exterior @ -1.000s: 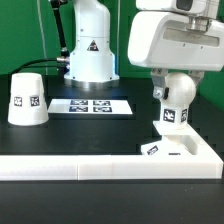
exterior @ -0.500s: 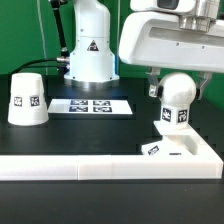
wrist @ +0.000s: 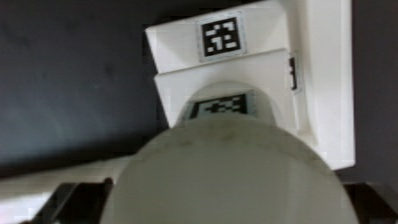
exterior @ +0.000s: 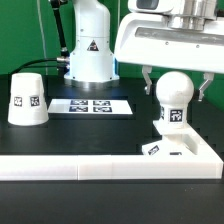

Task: Assemble lamp

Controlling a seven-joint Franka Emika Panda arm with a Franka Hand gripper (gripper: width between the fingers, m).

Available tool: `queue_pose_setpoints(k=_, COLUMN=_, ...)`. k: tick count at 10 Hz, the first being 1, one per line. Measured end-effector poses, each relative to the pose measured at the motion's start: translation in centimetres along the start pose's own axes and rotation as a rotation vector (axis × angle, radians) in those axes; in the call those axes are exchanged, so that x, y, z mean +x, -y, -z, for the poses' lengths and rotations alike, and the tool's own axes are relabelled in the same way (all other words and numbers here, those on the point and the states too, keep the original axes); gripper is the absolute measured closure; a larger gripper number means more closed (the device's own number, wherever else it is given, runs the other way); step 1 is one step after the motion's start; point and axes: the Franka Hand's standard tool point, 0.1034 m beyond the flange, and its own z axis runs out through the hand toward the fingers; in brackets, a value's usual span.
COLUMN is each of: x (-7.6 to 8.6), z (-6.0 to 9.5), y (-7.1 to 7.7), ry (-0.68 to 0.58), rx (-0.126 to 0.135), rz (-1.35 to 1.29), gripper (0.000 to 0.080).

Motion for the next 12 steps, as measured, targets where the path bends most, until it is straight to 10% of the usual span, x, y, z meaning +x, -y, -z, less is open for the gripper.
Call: queue_pose_setpoints(k=12, x=-0.53, z=-0.4, y=-0.3, ry=0.079, rx=0.038, rz=-0.54, gripper=0.0159)
